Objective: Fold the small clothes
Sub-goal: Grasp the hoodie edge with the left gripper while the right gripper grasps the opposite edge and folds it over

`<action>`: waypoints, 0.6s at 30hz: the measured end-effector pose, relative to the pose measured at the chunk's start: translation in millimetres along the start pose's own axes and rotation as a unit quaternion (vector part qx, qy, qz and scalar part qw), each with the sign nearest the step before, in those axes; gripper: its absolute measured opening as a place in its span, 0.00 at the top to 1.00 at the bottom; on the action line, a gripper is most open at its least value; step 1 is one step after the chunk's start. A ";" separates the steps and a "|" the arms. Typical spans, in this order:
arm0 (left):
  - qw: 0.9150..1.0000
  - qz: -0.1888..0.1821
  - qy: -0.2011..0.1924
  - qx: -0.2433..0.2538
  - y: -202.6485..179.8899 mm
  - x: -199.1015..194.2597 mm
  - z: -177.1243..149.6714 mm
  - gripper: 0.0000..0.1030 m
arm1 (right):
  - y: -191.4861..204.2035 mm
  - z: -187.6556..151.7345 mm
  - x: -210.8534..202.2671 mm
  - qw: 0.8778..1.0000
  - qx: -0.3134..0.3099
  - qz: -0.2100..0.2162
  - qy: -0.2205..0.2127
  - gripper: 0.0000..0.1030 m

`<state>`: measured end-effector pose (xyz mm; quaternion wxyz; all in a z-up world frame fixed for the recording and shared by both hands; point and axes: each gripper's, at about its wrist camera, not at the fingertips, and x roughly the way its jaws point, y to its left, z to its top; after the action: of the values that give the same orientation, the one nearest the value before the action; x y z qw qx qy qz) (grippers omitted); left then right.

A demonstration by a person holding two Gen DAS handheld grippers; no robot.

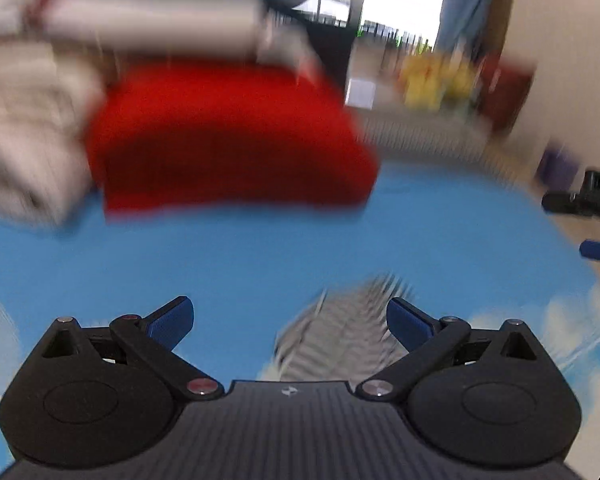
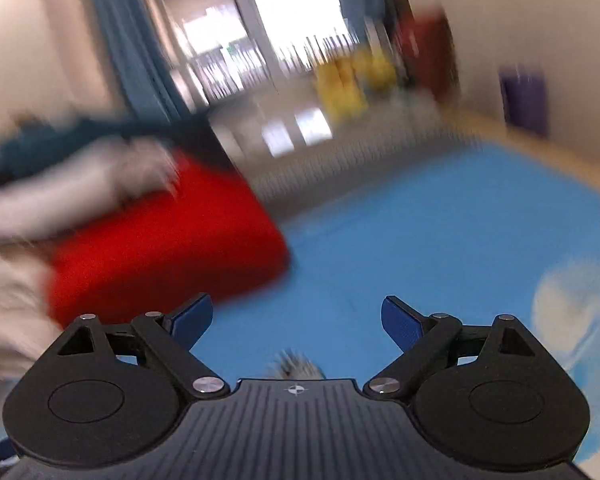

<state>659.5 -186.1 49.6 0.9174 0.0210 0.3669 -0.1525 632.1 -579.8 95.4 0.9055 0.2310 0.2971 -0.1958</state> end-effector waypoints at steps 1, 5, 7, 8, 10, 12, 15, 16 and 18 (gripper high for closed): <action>1.000 0.006 0.024 0.007 -1.0 39.7 -14.9 0.00 | -6.1 -18.3 43.1 0.999 0.013 -0.002 0.034 0.12; 0.996 0.012 0.086 0.034 -10.0 143.6 -54.6 0.00 | -17.9 -78.8 156.6 0.991 0.052 -0.019 0.125 0.12; 0.992 0.038 0.111 0.042 -16.8 175.4 -65.7 0.00 | -14.3 -99.5 185.3 0.989 0.043 -0.033 0.135 0.09; 0.992 0.043 0.110 0.043 -20.0 185.3 -66.3 0.00 | -4.8 -104.1 184.4 0.996 0.004 -0.020 0.085 0.07; 0.997 0.036 0.058 0.034 -23.4 185.3 -63.0 0.25 | 18.8 -111.0 187.4 0.993 -0.082 0.019 0.089 0.85; 0.998 0.003 0.047 0.040 -26.0 179.4 -51.7 0.95 | 32.8 -102.4 180.4 0.993 -0.086 0.019 0.078 0.95; 0.999 -0.030 -0.017 0.031 -17.2 135.4 -35.3 0.95 | 46.5 -75.3 123.3 0.993 -0.097 0.074 -0.001 0.95; 0.998 -0.053 -0.036 0.026 -8.9 110.4 -33.7 0.95 | 45.8 -68.7 89.0 0.988 -0.110 0.107 -0.028 0.95; 0.992 -0.085 -0.077 0.046 6.9 55.2 -42.2 0.95 | 32.2 -66.3 14.6 0.971 -0.149 0.173 -0.072 0.95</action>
<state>671.2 -187.8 -19.2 0.9246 0.0204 0.2882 -0.2482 629.2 -521.2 48.4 0.9690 0.1263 0.2121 -0.0053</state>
